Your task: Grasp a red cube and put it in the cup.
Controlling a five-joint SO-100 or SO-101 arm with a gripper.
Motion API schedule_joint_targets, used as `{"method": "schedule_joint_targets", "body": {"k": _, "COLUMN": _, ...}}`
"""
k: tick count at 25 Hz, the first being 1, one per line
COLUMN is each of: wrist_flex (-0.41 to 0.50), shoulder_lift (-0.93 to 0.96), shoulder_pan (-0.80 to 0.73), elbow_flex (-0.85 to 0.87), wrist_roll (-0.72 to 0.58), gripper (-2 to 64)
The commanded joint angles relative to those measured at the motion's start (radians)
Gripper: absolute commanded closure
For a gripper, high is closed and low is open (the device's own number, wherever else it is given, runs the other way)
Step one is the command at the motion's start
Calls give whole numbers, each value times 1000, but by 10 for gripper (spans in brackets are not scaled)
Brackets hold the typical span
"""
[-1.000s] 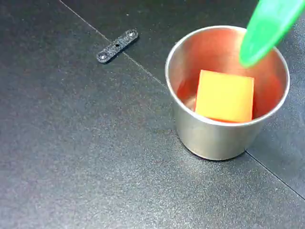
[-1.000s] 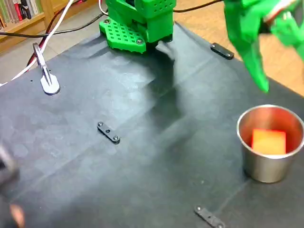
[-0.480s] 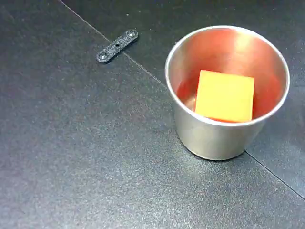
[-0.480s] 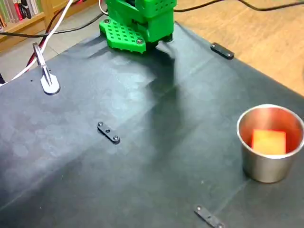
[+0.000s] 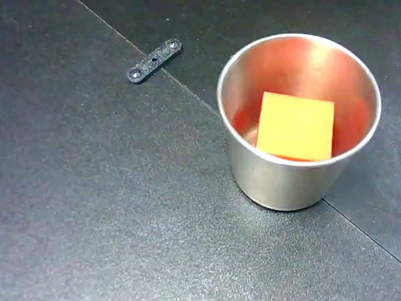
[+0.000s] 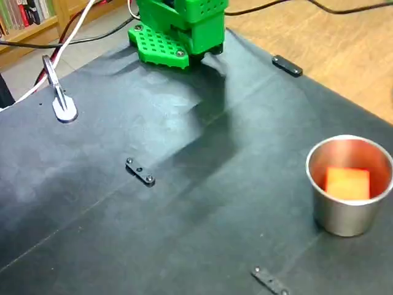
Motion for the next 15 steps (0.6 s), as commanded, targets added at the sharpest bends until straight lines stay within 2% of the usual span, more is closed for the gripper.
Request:
{"method": "schedule_joint_targets", "body": {"k": 1, "wrist_flex": 64, "shoulder_lift": 52, "shoulder_pan": -8, "elbow_flex": -2, "wrist_roll": 6, "gripper": 320}}
{"method": "schedule_joint_targets", "body": {"k": 15, "wrist_flex": 55, "shoulder_lift": 57, "shoulder_pan": -5, "elbow_flex": -3, "wrist_roll": -14, "gripper": 320}}
